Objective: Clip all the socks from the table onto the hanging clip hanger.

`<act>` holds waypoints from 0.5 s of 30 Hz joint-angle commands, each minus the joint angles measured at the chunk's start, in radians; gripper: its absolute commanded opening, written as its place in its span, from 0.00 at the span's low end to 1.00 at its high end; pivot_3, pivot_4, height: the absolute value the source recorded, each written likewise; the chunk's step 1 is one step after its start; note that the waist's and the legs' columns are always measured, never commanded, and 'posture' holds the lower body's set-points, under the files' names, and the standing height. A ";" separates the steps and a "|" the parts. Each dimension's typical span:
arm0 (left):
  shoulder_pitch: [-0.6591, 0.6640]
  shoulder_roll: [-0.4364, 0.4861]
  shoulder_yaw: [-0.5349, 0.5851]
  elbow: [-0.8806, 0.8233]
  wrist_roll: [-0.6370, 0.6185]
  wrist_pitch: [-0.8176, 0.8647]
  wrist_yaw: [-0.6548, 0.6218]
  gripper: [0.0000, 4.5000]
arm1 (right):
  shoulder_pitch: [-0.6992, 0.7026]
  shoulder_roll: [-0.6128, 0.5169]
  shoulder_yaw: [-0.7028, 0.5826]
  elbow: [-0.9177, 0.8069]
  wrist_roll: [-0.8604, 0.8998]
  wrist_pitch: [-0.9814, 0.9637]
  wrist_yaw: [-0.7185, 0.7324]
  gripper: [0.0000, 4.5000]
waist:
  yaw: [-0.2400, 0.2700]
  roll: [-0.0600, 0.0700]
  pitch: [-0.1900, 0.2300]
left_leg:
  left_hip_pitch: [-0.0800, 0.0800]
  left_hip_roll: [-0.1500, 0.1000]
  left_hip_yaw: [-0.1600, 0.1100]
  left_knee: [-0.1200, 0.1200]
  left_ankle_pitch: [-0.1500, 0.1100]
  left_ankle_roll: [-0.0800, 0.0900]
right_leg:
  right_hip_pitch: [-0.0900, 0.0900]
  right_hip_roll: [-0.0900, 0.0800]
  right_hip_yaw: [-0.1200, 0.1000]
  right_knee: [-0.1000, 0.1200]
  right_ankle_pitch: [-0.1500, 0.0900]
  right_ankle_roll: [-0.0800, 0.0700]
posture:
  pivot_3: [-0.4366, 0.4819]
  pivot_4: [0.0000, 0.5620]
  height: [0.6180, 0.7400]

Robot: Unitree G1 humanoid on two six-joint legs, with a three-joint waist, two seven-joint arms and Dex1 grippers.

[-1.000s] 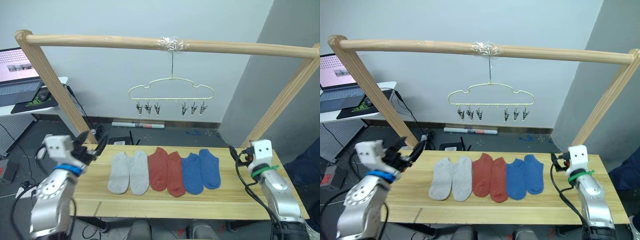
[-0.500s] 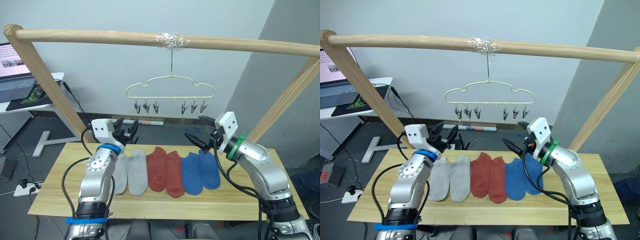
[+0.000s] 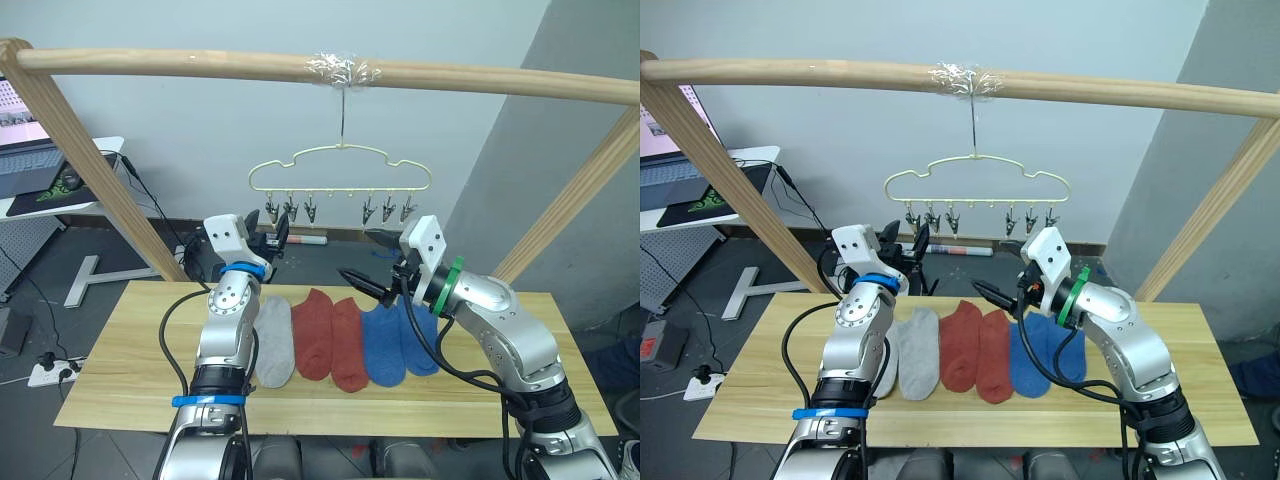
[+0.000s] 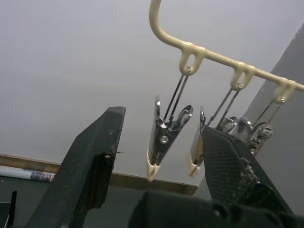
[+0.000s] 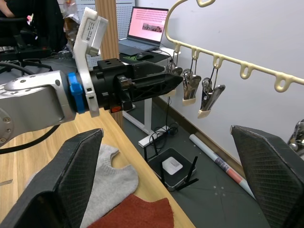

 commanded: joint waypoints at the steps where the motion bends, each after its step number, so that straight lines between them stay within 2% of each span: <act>1: -0.041 0.004 -0.007 0.023 0.020 -0.049 0.000 0.65 | -0.023 0.005 -0.016 -0.045 0.021 0.006 -0.003 1.00 | 0.000 0.000 0.003 | 0.000 0.000 0.000 0.000 0.000 0.000 | 0.000 0.000 0.000 0.000 0.000 0.000 | 0.55 0.30 1.00; 15: -0.098 0.035 0.020 0.084 0.029 -0.109 0.009 0.65 | -0.048 0.007 -0.036 -0.048 0.044 0.031 -0.009 1.00 | -0.002 0.000 0.023 | -0.001 0.000 -0.004 0.000 0.000 0.000 | 0.000 0.000 -0.003 0.000 0.000 0.000 | 0.55 0.30 1.00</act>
